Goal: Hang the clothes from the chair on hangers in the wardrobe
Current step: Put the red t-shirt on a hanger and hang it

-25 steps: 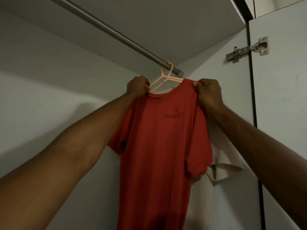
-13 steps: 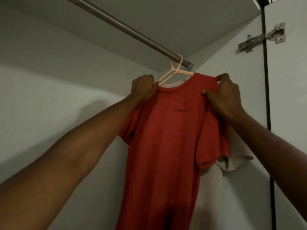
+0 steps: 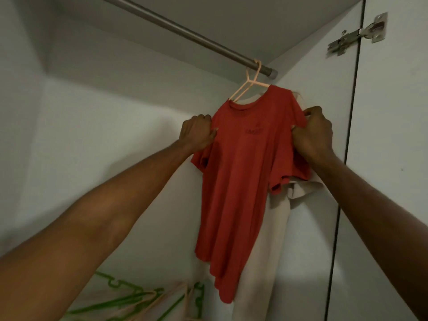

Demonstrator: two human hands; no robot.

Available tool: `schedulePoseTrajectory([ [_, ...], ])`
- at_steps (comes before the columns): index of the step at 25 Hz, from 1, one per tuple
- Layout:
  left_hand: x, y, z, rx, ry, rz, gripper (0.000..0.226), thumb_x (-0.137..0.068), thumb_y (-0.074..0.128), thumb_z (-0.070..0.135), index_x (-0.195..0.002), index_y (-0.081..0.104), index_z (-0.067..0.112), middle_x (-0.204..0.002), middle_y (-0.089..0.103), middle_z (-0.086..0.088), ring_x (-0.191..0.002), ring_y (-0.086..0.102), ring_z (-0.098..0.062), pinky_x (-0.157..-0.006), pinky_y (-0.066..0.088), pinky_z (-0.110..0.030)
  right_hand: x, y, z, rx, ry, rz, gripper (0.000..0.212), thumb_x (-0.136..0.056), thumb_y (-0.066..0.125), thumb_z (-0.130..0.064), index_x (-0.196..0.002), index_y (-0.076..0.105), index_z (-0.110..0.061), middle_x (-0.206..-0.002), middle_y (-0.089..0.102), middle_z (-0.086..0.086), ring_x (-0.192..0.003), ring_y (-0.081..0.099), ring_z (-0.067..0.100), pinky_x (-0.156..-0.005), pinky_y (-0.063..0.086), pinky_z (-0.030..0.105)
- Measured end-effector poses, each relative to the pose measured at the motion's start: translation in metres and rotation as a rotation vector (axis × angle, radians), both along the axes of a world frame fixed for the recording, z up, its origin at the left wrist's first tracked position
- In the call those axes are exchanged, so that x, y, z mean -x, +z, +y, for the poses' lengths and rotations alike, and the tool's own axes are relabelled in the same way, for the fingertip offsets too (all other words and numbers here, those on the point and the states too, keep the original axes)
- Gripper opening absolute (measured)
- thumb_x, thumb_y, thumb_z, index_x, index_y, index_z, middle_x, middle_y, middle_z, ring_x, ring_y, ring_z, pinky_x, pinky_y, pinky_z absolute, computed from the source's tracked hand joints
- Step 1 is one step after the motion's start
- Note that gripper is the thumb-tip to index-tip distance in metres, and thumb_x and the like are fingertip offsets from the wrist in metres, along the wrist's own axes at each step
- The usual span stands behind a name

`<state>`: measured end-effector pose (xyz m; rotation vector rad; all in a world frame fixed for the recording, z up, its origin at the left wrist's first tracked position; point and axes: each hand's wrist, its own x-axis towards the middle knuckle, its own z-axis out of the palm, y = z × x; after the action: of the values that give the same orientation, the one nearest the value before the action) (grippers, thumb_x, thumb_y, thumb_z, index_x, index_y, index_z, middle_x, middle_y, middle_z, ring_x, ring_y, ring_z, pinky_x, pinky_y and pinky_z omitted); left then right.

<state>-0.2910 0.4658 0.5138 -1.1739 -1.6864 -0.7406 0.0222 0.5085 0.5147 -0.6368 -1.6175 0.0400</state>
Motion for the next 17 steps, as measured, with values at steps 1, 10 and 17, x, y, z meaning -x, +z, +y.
schedulePoseTrajectory([
  [1,-0.007,-0.009,-0.010,0.010,0.020,-0.017,0.049,-0.100,0.048,0.048,-0.123,0.060,0.006,-0.116,0.067,-0.016,-0.102,0.064,-0.034,-0.080,0.051,-0.043,-0.005,-0.007,-0.004,0.014,-0.001,0.012,0.039,-0.089,0.057,-0.011,-0.126,0.048,-0.008,-0.110,0.064,0.013,-0.092,0.061,0.030,-0.076,0.048,0.038],
  [10,-0.047,-0.129,-0.164,0.136,0.300,-0.176,0.050,-0.101,0.051,0.043,-0.137,0.050,0.008,-0.129,0.060,-0.016,-0.115,0.057,-0.035,-0.092,0.048,-0.046,0.024,-0.115,-0.066,-0.254,-0.124,-0.083,0.056,-0.069,0.056,-0.009,-0.123,0.058,-0.022,-0.124,0.058,0.009,-0.116,0.048,0.034,-0.095,0.038,0.049],
  [17,-0.065,-0.263,-0.319,0.215,0.559,-0.297,0.044,-0.099,0.053,0.024,-0.139,0.049,0.007,-0.132,0.058,-0.014,-0.118,0.055,-0.033,-0.089,0.045,-0.044,0.102,-0.254,-0.143,-0.113,0.230,-0.272,0.055,-0.074,0.058,-0.004,-0.128,0.063,-0.016,-0.126,0.064,0.011,-0.116,0.052,0.036,-0.092,0.040,0.047],
])
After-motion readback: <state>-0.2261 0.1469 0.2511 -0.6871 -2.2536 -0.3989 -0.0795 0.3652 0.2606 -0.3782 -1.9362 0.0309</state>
